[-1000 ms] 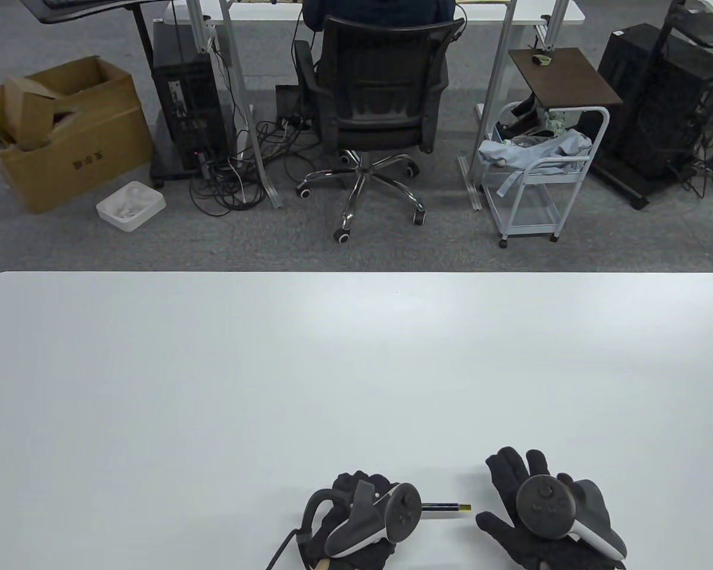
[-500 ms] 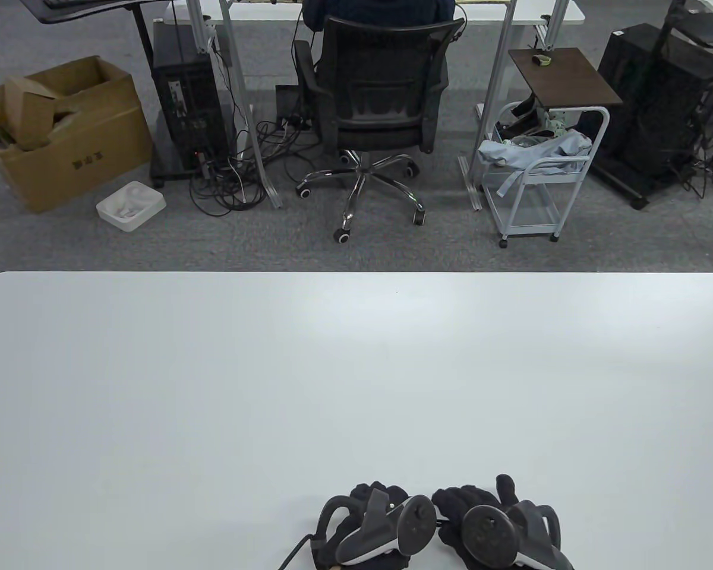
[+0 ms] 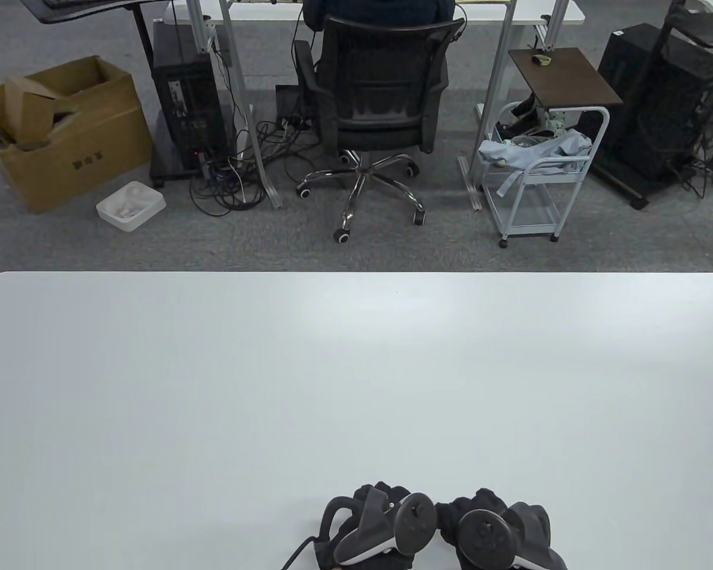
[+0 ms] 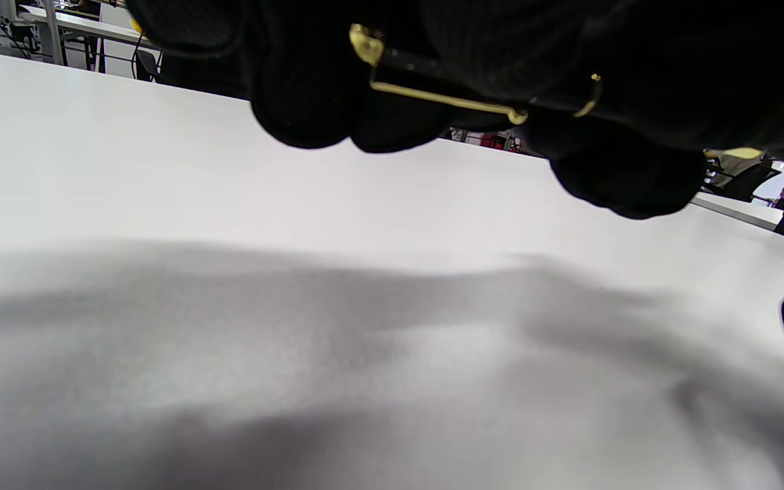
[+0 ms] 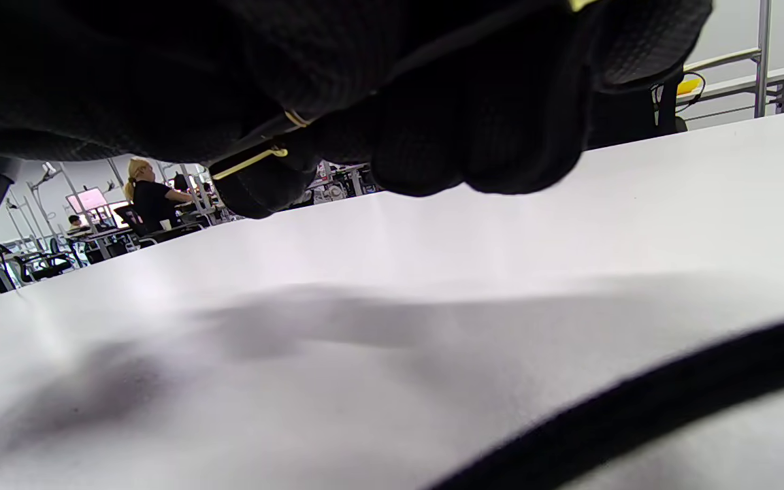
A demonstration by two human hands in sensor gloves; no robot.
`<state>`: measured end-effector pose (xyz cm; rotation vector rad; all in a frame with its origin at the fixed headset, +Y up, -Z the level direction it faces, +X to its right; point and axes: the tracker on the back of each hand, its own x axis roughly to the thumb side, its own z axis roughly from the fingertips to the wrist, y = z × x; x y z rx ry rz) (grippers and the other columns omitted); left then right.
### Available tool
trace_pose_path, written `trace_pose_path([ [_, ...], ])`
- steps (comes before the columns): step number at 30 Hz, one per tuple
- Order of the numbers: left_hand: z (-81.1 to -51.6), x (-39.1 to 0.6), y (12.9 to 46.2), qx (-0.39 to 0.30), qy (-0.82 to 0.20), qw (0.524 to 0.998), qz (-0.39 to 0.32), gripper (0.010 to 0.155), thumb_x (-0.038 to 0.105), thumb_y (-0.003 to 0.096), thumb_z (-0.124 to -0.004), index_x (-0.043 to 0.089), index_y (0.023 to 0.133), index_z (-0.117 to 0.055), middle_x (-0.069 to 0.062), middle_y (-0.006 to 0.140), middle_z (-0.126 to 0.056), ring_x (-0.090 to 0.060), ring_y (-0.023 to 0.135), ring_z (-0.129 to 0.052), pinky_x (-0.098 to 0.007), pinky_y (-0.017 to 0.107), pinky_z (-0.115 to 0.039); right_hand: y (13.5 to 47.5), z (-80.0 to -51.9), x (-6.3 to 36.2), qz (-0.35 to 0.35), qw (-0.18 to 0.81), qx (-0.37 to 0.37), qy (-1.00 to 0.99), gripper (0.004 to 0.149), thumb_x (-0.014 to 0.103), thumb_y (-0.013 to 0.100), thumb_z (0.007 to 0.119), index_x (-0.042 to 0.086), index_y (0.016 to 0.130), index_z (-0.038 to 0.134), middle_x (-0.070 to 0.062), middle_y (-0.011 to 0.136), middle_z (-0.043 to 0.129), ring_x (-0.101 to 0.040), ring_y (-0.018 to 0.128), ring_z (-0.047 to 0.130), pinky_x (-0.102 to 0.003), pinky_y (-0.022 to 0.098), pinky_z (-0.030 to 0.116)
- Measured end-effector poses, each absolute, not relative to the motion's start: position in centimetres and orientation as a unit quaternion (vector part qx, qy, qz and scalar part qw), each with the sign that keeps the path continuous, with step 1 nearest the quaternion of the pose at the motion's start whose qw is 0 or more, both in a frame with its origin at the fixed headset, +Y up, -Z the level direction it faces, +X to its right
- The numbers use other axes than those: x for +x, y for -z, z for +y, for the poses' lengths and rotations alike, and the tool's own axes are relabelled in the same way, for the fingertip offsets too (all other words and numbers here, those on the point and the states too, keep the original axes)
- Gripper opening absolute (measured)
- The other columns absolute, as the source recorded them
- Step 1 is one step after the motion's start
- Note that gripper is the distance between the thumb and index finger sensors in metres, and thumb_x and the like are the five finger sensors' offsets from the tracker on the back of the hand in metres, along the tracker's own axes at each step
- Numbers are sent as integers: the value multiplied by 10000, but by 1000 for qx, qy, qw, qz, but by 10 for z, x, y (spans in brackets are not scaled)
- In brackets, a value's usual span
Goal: Remove fountain pen cap from fountain pen with left hand
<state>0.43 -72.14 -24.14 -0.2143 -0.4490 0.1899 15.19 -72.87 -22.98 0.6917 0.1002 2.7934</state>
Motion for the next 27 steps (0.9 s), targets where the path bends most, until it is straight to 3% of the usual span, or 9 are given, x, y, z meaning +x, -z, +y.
trace_pose_path([
  [16, -713, -3, 251, -129, -135, 957, -222, 439, 266, 437, -708, 281, 865, -805, -25, 867, -876, -321, 741, -885, -641, 697, -610, 226, -716, 151, -13, 99, 255, -962, 453, 221, 440, 702, 115, 875, 775, -122, 714, 915, -351, 543, 897, -607, 646, 625],
  [18, -710, -10, 255, -110, -49, 973, -199, 438, 258, 440, -702, 281, 867, -796, -30, 876, -863, -328, 753, -869, -649, 708, -587, 228, -715, 161, -23, 47, 239, -970, 452, 226, 439, 704, 136, 877, 771, -111, 721, 913, -347, 556, 894, -605, 656, 619],
  [20, -703, -29, 263, -38, 17, 983, -178, 431, 282, 431, -721, 301, 855, -798, -4, 867, -876, -304, 755, -890, -639, 700, -613, 233, -712, 183, -42, 80, 215, -972, 452, 229, 440, 706, 132, 877, 770, -111, 720, 913, -348, 552, 896, -610, 650, 619],
  [23, -690, -54, 279, -4, 1, 994, -114, 427, 278, 434, -739, 307, 855, -800, 3, 883, -868, -305, 789, -879, -640, 709, -599, 237, -708, 204, -39, 118, 187, -975, 450, 225, 452, 708, 127, 888, 756, -131, 741, 895, -366, 580, 876, -635, 662, 571],
  [27, -679, -73, 308, -21, -85, 994, -62, 423, 280, 441, -760, 314, 860, -795, 12, 904, -850, -306, 826, -853, -642, 714, -579, 240, -705, 214, -47, 145, 171, -973, 449, 230, 456, 708, 129, 891, 749, -129, 751, 890, -365, 590, 876, -646, 662, 557],
])
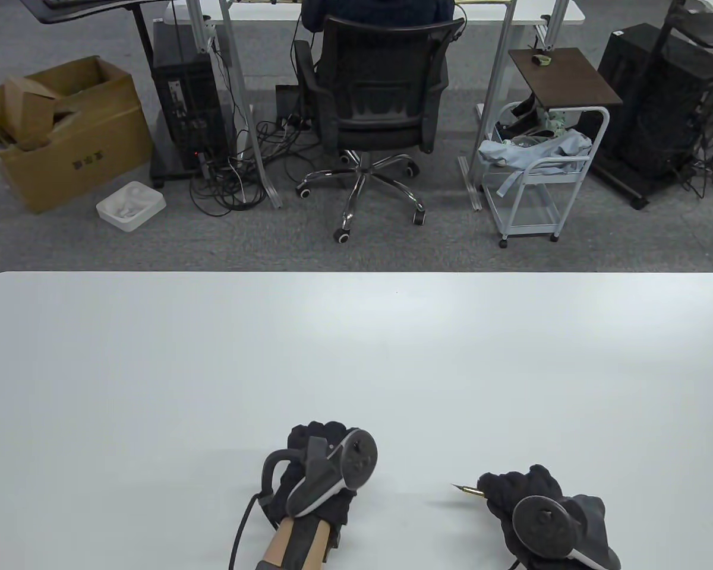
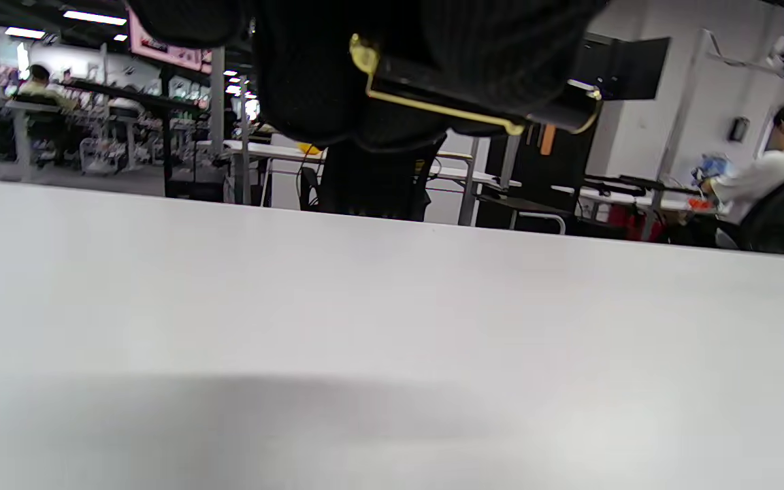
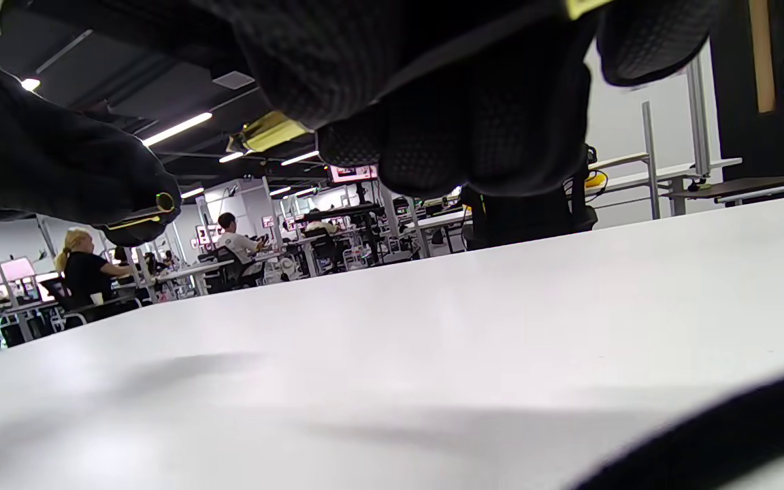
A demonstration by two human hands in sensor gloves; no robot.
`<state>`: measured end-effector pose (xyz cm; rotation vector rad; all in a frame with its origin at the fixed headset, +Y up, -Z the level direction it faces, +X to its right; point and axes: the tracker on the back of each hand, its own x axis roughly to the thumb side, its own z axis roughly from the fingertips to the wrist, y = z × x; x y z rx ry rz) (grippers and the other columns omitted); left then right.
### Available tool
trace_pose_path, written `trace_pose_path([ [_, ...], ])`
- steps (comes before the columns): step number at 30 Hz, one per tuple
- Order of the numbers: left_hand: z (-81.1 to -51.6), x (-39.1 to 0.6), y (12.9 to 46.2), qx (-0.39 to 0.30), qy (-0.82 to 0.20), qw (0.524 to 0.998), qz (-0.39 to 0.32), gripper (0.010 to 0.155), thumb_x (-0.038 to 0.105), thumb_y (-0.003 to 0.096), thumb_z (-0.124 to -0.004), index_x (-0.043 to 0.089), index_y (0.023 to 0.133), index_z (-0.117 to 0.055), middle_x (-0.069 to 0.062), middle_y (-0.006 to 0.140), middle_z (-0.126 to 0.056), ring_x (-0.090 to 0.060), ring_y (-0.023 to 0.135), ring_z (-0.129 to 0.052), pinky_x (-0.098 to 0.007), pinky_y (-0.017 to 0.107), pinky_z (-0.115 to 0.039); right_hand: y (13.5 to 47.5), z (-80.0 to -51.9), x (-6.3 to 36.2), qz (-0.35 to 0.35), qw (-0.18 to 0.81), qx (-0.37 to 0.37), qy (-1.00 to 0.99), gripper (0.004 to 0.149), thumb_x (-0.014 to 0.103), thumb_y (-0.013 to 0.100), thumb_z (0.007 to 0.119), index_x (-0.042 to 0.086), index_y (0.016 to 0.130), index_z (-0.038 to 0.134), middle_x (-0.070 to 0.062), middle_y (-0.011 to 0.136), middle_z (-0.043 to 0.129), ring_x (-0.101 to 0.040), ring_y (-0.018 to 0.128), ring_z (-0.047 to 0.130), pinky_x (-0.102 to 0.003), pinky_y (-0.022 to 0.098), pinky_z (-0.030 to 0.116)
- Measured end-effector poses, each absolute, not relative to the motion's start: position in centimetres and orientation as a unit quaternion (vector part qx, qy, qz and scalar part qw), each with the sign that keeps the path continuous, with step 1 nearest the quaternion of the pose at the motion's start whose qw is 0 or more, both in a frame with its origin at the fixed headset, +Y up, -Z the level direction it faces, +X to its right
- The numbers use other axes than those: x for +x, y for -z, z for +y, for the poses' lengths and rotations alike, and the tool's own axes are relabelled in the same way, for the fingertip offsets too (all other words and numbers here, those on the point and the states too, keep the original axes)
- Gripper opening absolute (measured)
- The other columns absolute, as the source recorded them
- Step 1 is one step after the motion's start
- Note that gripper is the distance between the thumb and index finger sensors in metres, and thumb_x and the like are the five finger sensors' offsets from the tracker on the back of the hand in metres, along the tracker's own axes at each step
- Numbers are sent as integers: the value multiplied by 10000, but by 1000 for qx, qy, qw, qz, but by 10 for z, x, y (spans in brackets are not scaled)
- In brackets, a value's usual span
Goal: Remove fountain pen cap from fountain pen with left hand
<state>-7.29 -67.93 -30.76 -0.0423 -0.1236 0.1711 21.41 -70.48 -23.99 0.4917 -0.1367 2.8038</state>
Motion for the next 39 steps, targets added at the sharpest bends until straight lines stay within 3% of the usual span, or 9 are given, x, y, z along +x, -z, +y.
trace_pose_path([
  [5, -700, -73, 338, -67, -137, 987, -43, 421, 282, 444, -775, 321, 862, -795, 14, 921, -836, -310, 866, -822, -647, 724, -553, 241, -706, 217, -42, 140, 171, -974, 448, 233, 458, 709, 134, 894, 744, -124, 761, 886, -364, 606, 875, -653, 663, 549],
  [13, -755, -47, 363, -126, -66, 988, -63, 415, 291, 442, -785, 326, 855, -802, 18, 924, -832, -311, 878, -814, -646, 727, -543, 246, -713, 224, -23, 150, 161, -975, 447, 235, 461, 716, 139, 897, 737, -125, 776, 879, -370, 625, 871, -660, 665, 539],
  [24, -771, -38, 361, -117, -5, 990, -78, 380, 324, 430, -855, 375, 806, -830, 61, 901, -839, -273, 865, -832, -628, 722, -567, 246, -714, 223, -15, 150, 160, -976, 446, 246, 463, 720, 150, 899, 736, -110, 789, 876, -367, 641, 872, -660, 665, 543],
  [27, -762, -40, 360, -120, -6, 990, -76, 475, 381, 425, -836, 342, 894, -771, 37, 942, -816, -292, 891, -808, -632, 729, -547, 246, -714, 223, -13, 149, 160, -976, 446, 250, 465, 717, 153, 901, 732, -109, 793, 874, -366, 648, 872, -660, 665, 541],
  [30, -732, -48, 353, -86, -56, 992, -68, 525, 410, 430, -815, 314, 939, -734, 13, 966, -790, -310, 906, -782, -642, 732, -524, 245, -714, 222, -11, 148, 162, -976, 446, 252, 466, 716, 157, 902, 732, -110, 796, 873, -367, 654, 872, -662, 665, 540],
  [34, -689, -59, 332, -44, -101, 991, -72, 543, 396, 460, -751, 285, 989, -704, -14, 1025, -772, -332, 972, -762, -665, 730, -510, 244, -714, 218, -10, 149, 168, -975, 446, 252, 467, 717, 158, 903, 731, -110, 800, 871, -368, 660, 869, -663, 667, 536],
  [39, -663, -75, 299, -21, -95, 991, -97, 627, 467, 459, -729, 278, 1048, -626, -43, 1120, -683, -367, 1068, -678, -697, 730, -478, 242, -715, 210, 0, 137, 179, -974, 443, 252, 465, 721, 164, 899, 736, -110, 816, 863, -377, 692, 855, -674, 669, 519],
])
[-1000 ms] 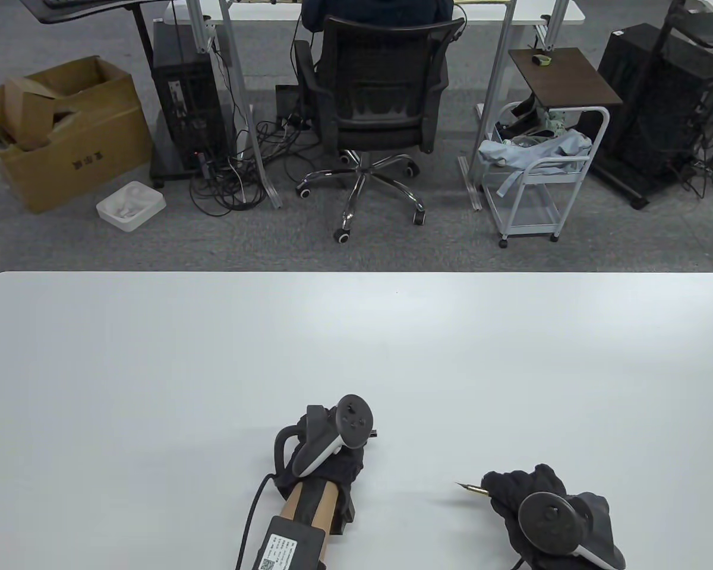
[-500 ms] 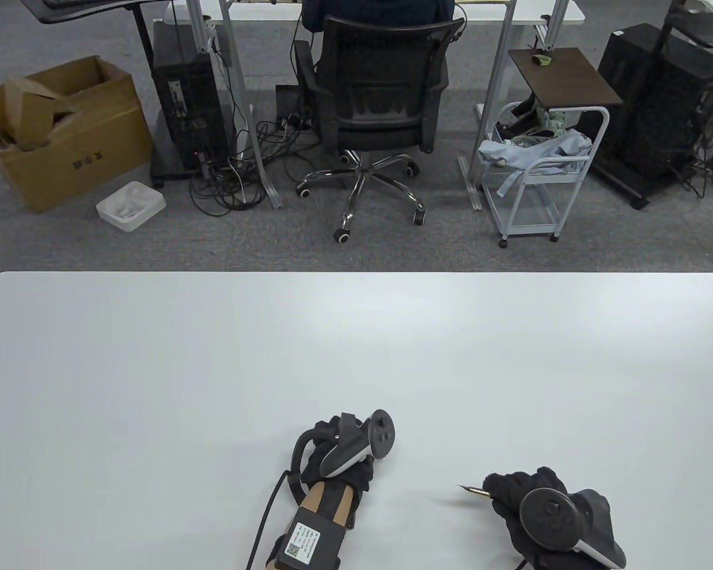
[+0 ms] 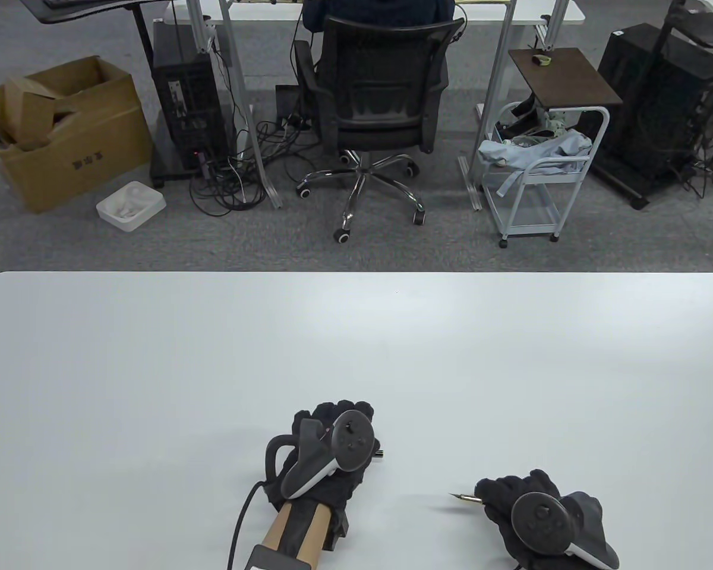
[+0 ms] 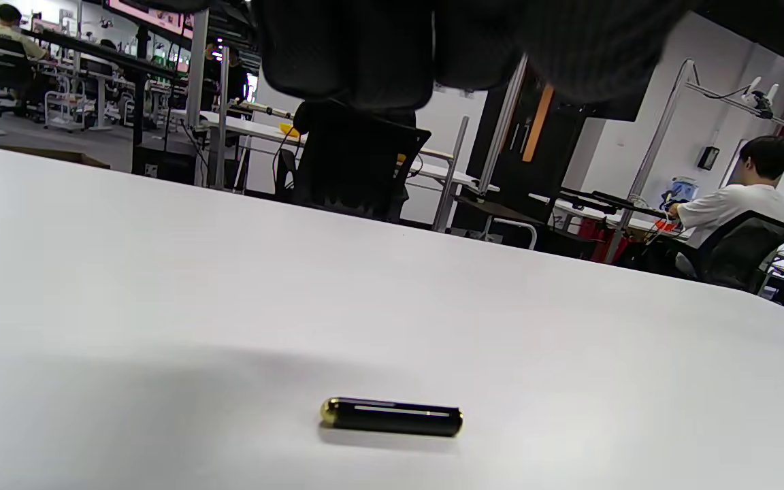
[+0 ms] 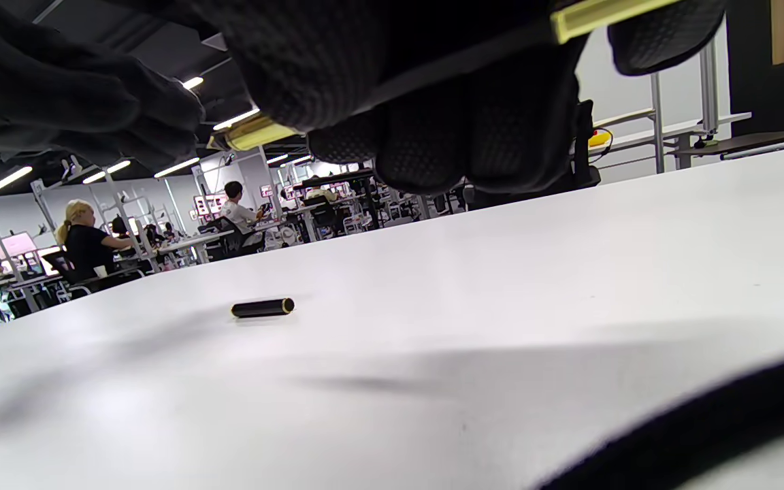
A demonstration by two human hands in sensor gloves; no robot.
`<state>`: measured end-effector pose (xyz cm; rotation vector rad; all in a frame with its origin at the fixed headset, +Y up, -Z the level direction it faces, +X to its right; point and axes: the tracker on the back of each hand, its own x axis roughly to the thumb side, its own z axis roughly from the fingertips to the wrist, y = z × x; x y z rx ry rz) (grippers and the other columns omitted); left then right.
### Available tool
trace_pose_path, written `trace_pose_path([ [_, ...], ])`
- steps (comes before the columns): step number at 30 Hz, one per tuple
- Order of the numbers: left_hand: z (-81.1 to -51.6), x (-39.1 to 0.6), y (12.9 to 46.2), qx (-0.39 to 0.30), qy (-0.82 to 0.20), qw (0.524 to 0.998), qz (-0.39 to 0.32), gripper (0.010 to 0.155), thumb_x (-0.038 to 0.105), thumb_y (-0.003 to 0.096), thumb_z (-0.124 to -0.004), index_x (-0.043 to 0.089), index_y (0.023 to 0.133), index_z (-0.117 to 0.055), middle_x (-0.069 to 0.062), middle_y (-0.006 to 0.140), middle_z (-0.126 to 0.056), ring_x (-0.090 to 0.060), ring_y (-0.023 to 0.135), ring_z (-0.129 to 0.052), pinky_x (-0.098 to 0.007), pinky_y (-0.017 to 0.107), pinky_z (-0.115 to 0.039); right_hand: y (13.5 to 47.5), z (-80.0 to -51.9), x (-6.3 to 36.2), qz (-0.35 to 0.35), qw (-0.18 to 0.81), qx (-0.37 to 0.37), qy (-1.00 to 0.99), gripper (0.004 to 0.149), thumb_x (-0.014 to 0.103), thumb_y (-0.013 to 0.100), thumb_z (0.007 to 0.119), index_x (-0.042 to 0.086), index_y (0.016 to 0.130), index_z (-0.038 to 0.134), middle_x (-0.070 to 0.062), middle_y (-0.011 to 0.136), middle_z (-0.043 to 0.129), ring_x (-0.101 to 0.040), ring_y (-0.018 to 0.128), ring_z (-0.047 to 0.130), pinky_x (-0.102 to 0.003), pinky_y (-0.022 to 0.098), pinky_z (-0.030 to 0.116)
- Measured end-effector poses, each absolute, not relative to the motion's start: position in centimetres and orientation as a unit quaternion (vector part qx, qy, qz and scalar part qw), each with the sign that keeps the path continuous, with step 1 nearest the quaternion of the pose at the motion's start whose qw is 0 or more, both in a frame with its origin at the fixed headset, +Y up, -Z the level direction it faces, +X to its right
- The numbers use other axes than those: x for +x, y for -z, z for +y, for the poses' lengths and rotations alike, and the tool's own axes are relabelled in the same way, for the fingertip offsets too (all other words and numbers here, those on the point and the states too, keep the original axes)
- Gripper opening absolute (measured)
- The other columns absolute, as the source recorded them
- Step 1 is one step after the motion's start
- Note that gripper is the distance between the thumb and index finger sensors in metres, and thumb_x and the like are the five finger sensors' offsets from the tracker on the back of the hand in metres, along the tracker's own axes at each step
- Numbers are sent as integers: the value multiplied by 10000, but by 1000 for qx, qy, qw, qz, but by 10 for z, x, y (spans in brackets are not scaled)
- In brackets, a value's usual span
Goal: Remove fountain pen cap from fountain pen with left hand
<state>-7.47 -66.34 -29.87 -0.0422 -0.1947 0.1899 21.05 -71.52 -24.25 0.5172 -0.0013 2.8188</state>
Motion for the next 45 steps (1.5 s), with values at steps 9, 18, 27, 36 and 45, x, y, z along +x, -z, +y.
trace_pose_path([
  [9, -716, -115, 268, -7, -43, 995, -92, 755, 530, 451, -693, 266, 1109, -433, -113, 1203, -419, -431, 1148, -367, -745, 721, -379, 241, -724, 196, 14, 95, 182, -979, 440, 244, 453, 724, 180, 888, 739, -135, 825, 808, -407, 697, 776, -696, 666, 450],
  [18, -722, -129, 274, -58, -82, 991, -92, 772, 564, 443, -673, 296, 1115, -404, -126, 1209, -396, -459, 1141, -345, -748, 716, -374, 233, -725, 171, 10, 49, 208, -977, 452, 235, 450, 719, 150, 893, 709, -117, 816, 823, -395, 690, 811, -706, 663, 448],
  [27, -723, -139, 274, -76, -126, 985, -88, 769, 568, 447, -668, 301, 1116, -398, -122, 1210, -384, -446, 1147, -338, -752, 712, -367, 283, -705, 154, 12, 8, 186, -982, 447, 235, 455, 734, 169, 896, 708, -105, 837, 819, -391, 723, 808, -695, 683, 450],
  [36, -723, -140, 276, -82, -136, 983, -90, 767, 566, 447, -671, 301, 1117, -409, -118, 1211, -387, -441, 1150, -335, -749, 718, -369, 344, -739, 147, 48, -13, 150, -987, 444, 244, 456, 755, 181, 893, 717, -96, 847, 821, -409, 797, 744, -713, 691, 386],
  [45, -726, -138, 278, -90, -117, 985, -92, 755, 563, 448, -673, 309, 1114, -422, -93, 1213, -396, -402, 1158, -318, -744, 721, -380, 348, -777, 147, 43, -57, 130, -989, 422, 259, 475, 761, 217, 892, 712, -78, 846, 824, -395, 799, 749, -709, 693, 378],
])
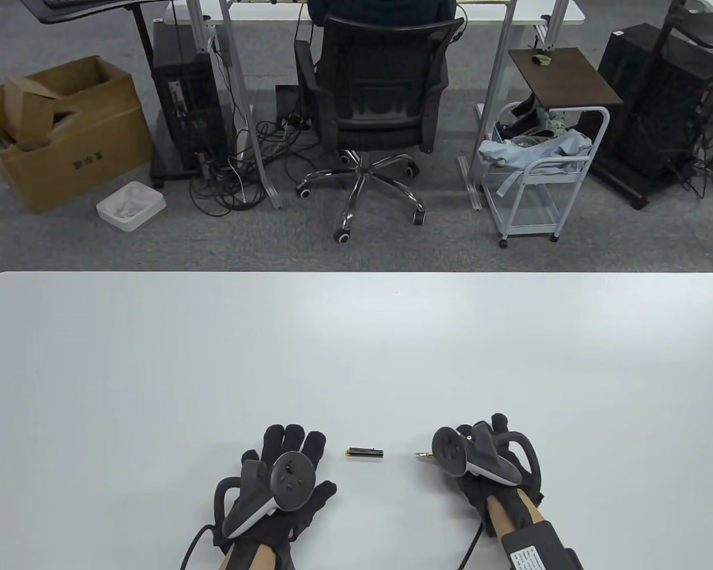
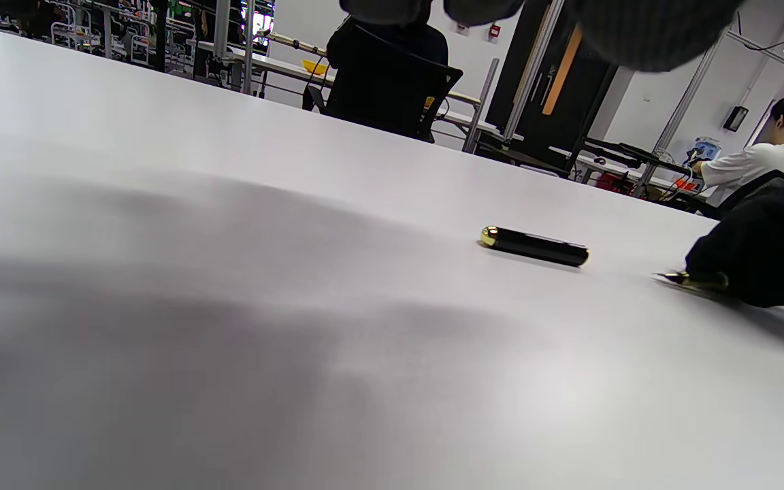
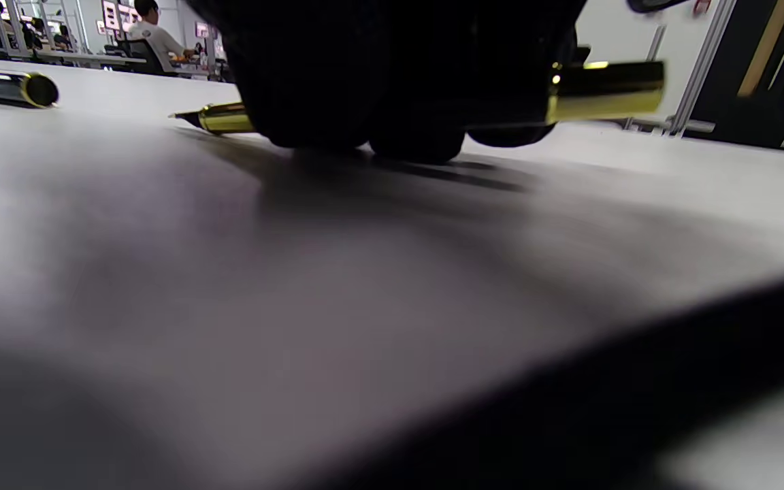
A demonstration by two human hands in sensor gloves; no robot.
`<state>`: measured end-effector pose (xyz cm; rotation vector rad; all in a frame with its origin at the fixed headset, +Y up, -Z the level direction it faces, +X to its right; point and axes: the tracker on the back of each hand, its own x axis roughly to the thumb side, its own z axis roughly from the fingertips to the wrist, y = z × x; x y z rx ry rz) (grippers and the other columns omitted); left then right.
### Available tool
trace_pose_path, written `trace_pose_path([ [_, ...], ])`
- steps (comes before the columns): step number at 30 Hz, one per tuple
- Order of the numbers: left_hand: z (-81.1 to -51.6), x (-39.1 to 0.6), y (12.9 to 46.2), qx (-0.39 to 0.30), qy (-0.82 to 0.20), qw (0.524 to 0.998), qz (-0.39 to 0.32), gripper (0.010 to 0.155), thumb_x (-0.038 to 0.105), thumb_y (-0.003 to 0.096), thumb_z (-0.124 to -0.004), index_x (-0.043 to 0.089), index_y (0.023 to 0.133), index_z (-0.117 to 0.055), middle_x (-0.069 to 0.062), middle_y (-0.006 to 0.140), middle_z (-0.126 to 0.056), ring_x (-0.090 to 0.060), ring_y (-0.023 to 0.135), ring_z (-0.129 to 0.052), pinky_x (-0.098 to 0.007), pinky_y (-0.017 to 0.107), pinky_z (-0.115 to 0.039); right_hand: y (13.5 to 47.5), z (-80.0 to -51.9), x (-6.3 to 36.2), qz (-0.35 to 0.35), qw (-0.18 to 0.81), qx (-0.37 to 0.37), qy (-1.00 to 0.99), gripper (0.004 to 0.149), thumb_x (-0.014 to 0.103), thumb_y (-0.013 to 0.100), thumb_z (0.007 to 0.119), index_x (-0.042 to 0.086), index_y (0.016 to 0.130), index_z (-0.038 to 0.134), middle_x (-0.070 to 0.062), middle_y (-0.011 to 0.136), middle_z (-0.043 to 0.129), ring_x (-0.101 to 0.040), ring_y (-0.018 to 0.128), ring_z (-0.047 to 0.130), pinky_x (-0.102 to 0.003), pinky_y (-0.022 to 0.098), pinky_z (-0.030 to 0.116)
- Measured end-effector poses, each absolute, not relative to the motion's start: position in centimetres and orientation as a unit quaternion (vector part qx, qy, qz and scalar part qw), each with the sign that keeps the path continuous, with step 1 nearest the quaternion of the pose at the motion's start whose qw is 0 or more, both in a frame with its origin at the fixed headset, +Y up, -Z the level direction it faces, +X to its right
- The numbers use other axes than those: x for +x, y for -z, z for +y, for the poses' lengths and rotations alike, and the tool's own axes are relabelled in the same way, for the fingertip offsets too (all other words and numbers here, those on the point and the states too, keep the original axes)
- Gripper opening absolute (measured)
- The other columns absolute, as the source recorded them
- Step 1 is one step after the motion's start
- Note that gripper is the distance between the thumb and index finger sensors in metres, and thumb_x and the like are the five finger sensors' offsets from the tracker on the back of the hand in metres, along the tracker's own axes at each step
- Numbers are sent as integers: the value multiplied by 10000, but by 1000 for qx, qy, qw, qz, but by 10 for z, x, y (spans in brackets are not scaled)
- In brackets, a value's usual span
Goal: Remove fountain pen cap from fountain pen with left hand
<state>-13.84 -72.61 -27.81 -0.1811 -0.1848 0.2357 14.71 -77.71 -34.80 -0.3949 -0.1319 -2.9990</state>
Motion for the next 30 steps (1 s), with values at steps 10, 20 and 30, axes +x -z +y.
trace_pose_path([
  [10, -728, -137, 278, -93, -114, 985, -93, 759, 564, 447, -673, 310, 1115, -416, -97, 1213, -393, -406, 1157, -316, -744, 722, -380, 349, -773, 147, -86, 64, -126, 986, 507, 332, 475, 738, 217, 959, 639, -88, 964, 745, -402, 866, 746, -706, 684, 401],
  [20, -729, -137, 278, -98, -118, 984, -88, 763, 566, 448, -670, 305, 1116, -409, -105, 1213, -386, -420, 1152, -312, -746, 717, -377, 300, -669, 168, 24, -59, -136, 989, 652, 426, 474, 720, 206, 1044, 491, -110, 1137, 521, -423, 1033, 571, -709, 698, 387],
  [30, -735, -135, 281, -116, -105, 984, -80, 783, 573, 449, -665, 304, 1120, -367, -118, 1216, -348, -437, 1148, -285, -750, 718, -363, 263, -715, 212, -20, -109, -92, 990, 784, 498, 469, 704, 194, 1079, 317, -158, 1174, 277, -483, 1067, 326, -751, 670, 262],
])
